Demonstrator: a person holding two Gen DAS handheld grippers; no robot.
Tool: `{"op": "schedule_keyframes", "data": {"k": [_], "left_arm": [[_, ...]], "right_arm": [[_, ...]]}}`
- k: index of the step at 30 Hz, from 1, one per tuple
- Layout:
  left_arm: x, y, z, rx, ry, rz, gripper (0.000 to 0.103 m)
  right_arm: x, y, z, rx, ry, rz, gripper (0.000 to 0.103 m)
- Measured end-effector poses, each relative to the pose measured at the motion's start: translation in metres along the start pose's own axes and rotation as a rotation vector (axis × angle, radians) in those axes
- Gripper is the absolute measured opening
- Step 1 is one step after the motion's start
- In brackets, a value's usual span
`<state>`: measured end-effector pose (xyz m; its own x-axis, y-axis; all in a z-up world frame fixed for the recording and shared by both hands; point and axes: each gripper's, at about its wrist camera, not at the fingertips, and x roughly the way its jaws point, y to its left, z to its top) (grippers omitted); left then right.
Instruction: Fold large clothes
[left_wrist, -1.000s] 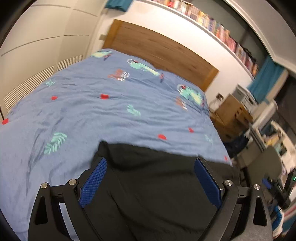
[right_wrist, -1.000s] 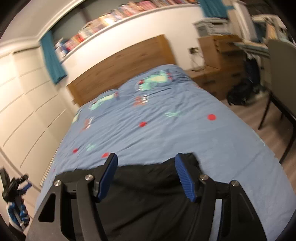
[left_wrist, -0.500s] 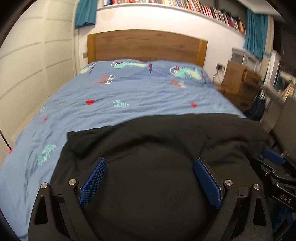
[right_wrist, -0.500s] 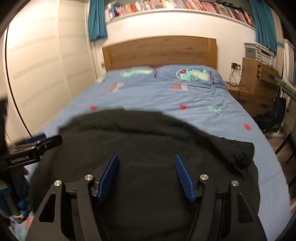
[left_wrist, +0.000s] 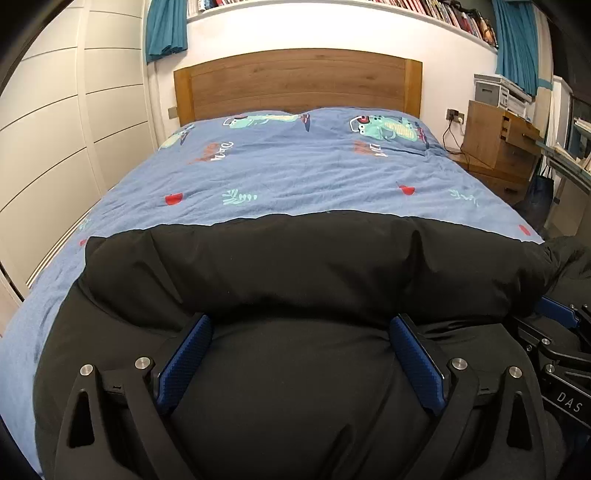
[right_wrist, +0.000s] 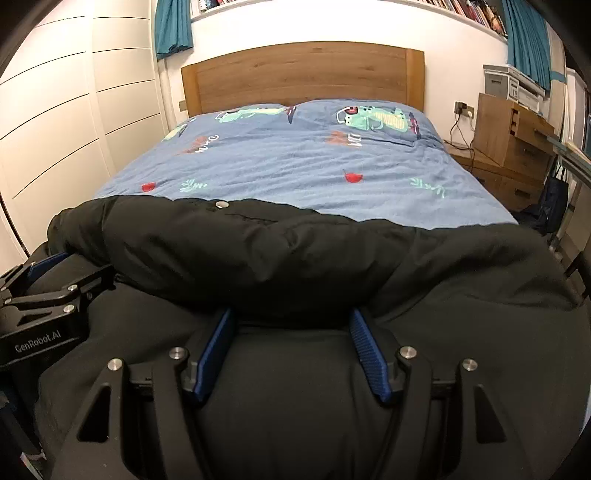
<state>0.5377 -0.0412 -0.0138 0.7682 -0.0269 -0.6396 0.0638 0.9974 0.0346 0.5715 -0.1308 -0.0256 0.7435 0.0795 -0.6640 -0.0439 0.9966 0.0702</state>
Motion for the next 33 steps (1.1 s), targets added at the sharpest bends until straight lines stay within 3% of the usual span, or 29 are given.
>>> {"op": "schedule_keyframes", "data": {"k": [12, 23, 33], "left_arm": [[0.004, 0.003, -0.003, -0.011, 0.021, 0.0, 0.098], [-0.003, 0.005, -0.006, -0.03, 0.033, 0.005, 0.101], [-0.011, 0.015, -0.007, -0.016, 0.046, 0.009, 0.102]], "right_arm": [[0.006, -0.008, 0.002, 0.012, 0.03, -0.011, 0.063], [-0.012, -0.081, -0.007, 0.126, 0.049, -0.11, 0.063], [-0.03, -0.117, -0.023, 0.166, 0.066, -0.192, 0.063]]}}
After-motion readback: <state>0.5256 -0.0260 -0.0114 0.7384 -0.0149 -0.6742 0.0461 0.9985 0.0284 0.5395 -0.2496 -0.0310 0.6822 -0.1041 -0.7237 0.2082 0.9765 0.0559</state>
